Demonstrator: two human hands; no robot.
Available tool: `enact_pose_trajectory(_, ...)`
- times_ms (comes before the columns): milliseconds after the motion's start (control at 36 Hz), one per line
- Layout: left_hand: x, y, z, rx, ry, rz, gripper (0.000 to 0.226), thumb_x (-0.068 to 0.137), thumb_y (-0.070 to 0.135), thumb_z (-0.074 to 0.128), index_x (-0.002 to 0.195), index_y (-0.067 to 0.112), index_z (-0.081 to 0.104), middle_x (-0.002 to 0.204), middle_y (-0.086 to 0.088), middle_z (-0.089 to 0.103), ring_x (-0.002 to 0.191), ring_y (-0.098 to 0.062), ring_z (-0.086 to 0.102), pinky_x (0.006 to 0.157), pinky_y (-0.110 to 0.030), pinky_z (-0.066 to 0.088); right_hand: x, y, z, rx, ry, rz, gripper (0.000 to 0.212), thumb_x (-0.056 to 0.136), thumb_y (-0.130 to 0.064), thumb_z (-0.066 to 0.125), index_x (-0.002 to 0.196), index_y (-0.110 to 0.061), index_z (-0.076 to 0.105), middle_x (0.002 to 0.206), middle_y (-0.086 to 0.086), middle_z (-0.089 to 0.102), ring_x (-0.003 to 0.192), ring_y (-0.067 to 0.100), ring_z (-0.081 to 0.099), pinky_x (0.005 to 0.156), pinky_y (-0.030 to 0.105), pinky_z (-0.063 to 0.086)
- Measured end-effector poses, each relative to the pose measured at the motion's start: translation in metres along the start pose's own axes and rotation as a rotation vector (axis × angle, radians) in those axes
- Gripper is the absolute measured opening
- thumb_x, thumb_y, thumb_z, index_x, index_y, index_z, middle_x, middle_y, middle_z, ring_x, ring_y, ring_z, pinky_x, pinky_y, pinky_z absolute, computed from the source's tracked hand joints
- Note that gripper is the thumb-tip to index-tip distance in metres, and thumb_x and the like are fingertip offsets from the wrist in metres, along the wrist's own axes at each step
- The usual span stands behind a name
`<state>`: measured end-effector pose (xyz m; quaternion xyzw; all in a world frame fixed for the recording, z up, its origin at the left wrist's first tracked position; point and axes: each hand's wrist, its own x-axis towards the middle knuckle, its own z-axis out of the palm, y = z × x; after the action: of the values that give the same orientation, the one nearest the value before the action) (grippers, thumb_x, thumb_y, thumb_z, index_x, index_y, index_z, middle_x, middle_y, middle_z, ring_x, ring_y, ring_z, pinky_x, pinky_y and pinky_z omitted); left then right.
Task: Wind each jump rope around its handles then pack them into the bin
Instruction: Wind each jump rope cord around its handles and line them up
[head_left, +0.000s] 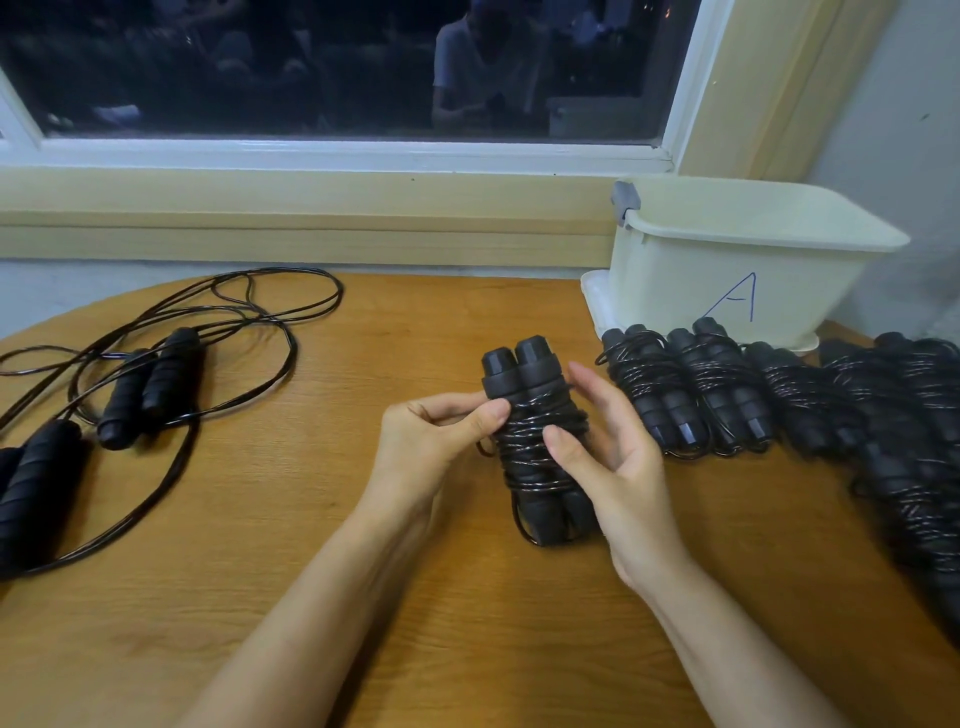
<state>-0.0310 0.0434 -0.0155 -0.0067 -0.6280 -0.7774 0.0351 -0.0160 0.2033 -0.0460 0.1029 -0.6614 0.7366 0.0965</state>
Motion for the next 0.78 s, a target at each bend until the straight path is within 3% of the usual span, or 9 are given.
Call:
enact_pose_trajectory(83, -0.001, -0.001, 0.001, 0.033, 0.037, 0.028, 0.025, 0.06, 0.019, 0.078, 0.084, 0.01, 0.075, 0.079, 0.002, 0.077, 0.075, -0.003, 0.071, 0.066, -0.011, 0.05, -0.001, 0.007, -0.001, -0.182, 0.087, -0.123, 0.054, 0.082, -0.04, 0.071, 0.133, -0.045, 0.055, 0.136, -0.006, 0.058, 0.123, 0.02, 0.057, 0.098, 0.042, 0.052)
enact_pose_trajectory(167, -0.004, 0.001, 0.004, 0.056, 0.057, 0.055, 0.025, 0.058, 0.02, 0.079, 0.082, 0.012, 0.075, 0.079, 0.003, 0.077, 0.076, -0.003, 0.072, 0.07, -0.013, 0.052, -0.003, 0.01, 0.003, -0.358, 0.151, -0.298, 0.045, 0.09, -0.03, 0.063, 0.134, -0.038, 0.059, 0.136, -0.013, 0.058, 0.129, 0.014, 0.053, 0.104, 0.035, 0.048)
enact_pose_trajectory(222, -0.006, 0.002, 0.006, 0.089, 0.077, 0.08, 0.026, 0.057, 0.023, 0.08, 0.081, 0.014, 0.075, 0.08, 0.003, 0.077, 0.078, -0.006, 0.073, 0.087, -0.025, 0.053, -0.003, 0.014, 0.005, -0.522, 0.159, -0.405, 0.044, 0.095, -0.026, 0.057, 0.139, -0.023, 0.055, 0.141, -0.003, 0.056, 0.132, 0.011, 0.051, 0.108, 0.022, 0.04)
enact_pose_trajectory(278, -0.007, 0.0, 0.006, 0.131, 0.102, 0.107, 0.028, 0.057, 0.029, 0.081, 0.08, 0.015, 0.076, 0.08, 0.002, 0.077, 0.079, -0.008, 0.073, 0.107, -0.046, 0.043, -0.003, 0.014, 0.008, -0.688, 0.14, -0.438, 0.053, 0.096, -0.037, 0.056, 0.144, -0.016, 0.049, 0.145, 0.005, 0.052, 0.134, 0.015, 0.05, 0.109, 0.011, 0.031)
enact_pose_trajectory(361, -0.008, -0.004, 0.004, 0.184, 0.109, 0.144, 0.024, 0.06, 0.034, 0.083, 0.076, 0.018, 0.078, 0.078, 0.002, 0.077, 0.077, -0.009, 0.072, 0.11, -0.06, 0.035, -0.003, 0.01, 0.015, -0.953, 0.156, -0.472, 0.081, 0.081, -0.058, 0.064, 0.148, -0.018, 0.044, 0.15, 0.007, 0.045, 0.129, 0.021, 0.05, 0.099, 0.013, 0.037)
enact_pose_trajectory(417, -0.009, -0.005, 0.005, 0.212, 0.087, 0.171, 0.015, 0.063, 0.032, 0.085, 0.073, 0.023, 0.078, 0.078, 0.004, 0.076, 0.078, -0.008, 0.072, 0.111, -0.058, 0.035, -0.003, 0.007, 0.018, -1.087, 0.195, -0.499, 0.088, 0.074, -0.056, 0.072, 0.147, -0.017, 0.045, 0.151, 0.007, 0.042, 0.126, 0.027, 0.053, 0.08, 0.028, 0.052)
enact_pose_trajectory(500, -0.011, -0.004, 0.01, 0.276, 0.07, 0.208, 0.012, 0.065, 0.031, 0.081, 0.076, 0.028, 0.076, 0.079, 0.013, 0.076, 0.079, -0.002, 0.072, 0.116, -0.036, 0.028, -0.002, 0.004, 0.017, -1.209, 0.238, -0.535, 0.089, 0.07, -0.042, 0.08, 0.145, -0.01, 0.047, 0.145, 0.008, 0.049, 0.123, 0.027, 0.054, 0.068, 0.033, 0.058)
enact_pose_trajectory(611, -0.009, -0.006, 0.008, 0.385, -0.014, 0.274, 0.014, 0.068, 0.033, 0.075, 0.081, 0.032, 0.073, 0.084, 0.024, 0.073, 0.082, 0.004, 0.07, 0.113, -0.022, 0.024, -0.001, 0.008, 0.011, -1.214, 0.298, -0.545, 0.083, 0.069, -0.031, 0.085, 0.141, -0.007, 0.052, 0.137, 0.007, 0.057, 0.118, 0.026, 0.06, 0.068, 0.03, 0.057)
enact_pose_trajectory(778, -0.004, -0.011, 0.001, 0.515, -0.064, 0.337, 0.015, 0.078, 0.033, 0.071, 0.088, 0.044, 0.067, 0.076, 0.039, 0.065, 0.088, 0.012, 0.065, 0.119, -0.03, 0.02, 0.001, 0.013, 0.007, -1.051, 0.311, -0.481, 0.082, 0.07, -0.032, 0.086, 0.142, -0.009, 0.052, 0.135, 0.004, 0.059, 0.121, 0.02, 0.06, 0.082, 0.021, 0.048)
